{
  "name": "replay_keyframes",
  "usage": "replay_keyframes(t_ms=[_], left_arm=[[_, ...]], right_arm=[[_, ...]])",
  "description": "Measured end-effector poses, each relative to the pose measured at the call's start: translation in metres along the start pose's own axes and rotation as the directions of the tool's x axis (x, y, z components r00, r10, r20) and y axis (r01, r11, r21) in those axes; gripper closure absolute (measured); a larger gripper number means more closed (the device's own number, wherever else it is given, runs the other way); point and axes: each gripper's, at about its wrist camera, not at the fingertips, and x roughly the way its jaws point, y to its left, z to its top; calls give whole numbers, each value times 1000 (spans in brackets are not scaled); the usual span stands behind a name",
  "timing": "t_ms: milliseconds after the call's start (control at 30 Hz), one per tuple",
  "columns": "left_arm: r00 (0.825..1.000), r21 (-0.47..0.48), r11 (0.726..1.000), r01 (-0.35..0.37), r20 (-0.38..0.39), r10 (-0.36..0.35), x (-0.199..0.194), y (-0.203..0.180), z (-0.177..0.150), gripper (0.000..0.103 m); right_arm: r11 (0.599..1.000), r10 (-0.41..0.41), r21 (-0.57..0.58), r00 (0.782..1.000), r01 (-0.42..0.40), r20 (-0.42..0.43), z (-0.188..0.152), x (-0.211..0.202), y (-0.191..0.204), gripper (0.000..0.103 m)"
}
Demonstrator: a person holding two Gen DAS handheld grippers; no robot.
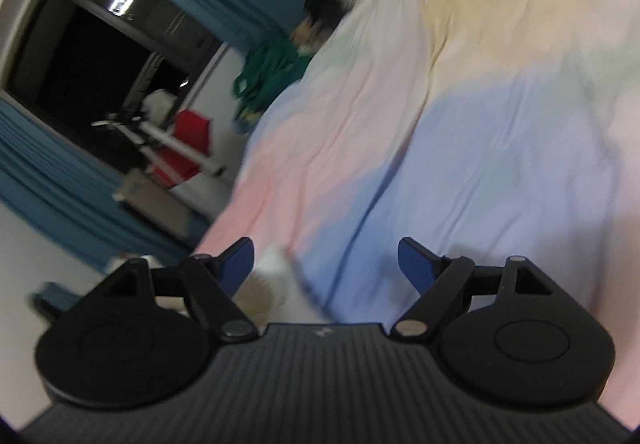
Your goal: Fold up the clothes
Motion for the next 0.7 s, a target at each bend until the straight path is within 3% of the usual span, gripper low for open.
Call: replay_keyframes(t_ms=[67, 233, 367, 567, 700], left_arm=[[997, 53, 997, 59, -44, -56, 3, 7, -6, 21], [976, 210, 964, 162, -179, -125, 8, 23, -24, 20], [965, 269, 939, 215, -206, -162, 5, 70, -49, 17], [964, 249, 944, 215, -208, -165, 13, 106, -71, 12], [974, 232, 954, 189, -165, -153, -17, 137, -92, 12]], right_arm=[[999, 49, -7, 998, -50, -39, -4, 4, 6, 21], [988, 127, -77, 985, -136, -114, -15, 11, 28, 21], [980, 141, -121, 978, -160, -153, -20, 12, 40, 21], [963, 86, -232, 974, -135, -212, -26, 10, 50, 21], [958, 24, -271, 970, -91, -242, -31, 16, 50, 22]])
